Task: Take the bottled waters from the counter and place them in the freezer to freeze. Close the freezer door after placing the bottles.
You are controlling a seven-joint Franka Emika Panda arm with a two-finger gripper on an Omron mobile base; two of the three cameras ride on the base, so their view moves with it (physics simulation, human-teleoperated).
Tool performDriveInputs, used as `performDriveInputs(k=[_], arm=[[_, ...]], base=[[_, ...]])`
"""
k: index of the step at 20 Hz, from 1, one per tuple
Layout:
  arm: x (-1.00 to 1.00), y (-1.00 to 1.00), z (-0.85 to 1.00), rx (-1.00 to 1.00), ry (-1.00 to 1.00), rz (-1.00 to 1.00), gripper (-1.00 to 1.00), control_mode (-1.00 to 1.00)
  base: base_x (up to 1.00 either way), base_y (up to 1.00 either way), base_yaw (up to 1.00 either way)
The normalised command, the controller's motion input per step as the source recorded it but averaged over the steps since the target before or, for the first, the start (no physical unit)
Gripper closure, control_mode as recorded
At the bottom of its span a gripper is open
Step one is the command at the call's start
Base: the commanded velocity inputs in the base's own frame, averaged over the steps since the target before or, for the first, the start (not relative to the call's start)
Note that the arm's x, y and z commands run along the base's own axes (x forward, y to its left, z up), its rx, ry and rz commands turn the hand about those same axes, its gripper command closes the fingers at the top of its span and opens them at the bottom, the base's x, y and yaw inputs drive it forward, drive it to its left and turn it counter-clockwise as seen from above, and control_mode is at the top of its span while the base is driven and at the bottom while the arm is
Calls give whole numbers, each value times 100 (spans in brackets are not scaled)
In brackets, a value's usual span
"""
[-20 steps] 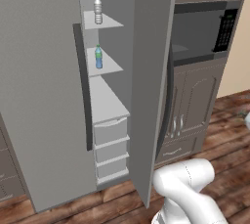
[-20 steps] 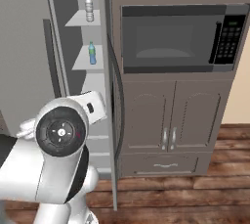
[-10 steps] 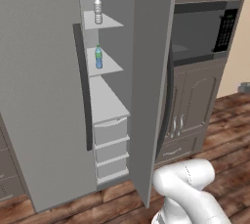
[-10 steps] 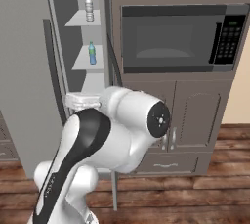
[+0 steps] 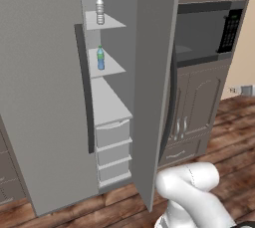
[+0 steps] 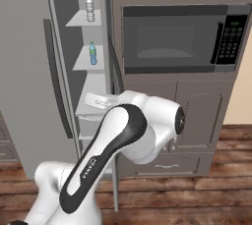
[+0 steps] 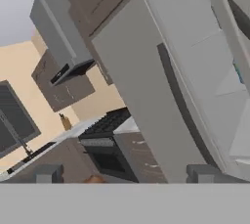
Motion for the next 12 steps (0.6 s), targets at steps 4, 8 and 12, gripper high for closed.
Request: performDriveInputs(k=[4,8,12], arm=[[36,7,-2,-1,-2,16,-100,-100],[0,4,0,-8,-19,28,-100,-100],[40,-1,-1,-7,-21,34,-100,-100]], base=[[0,0,0],[0,0,0],[0,0,0]])
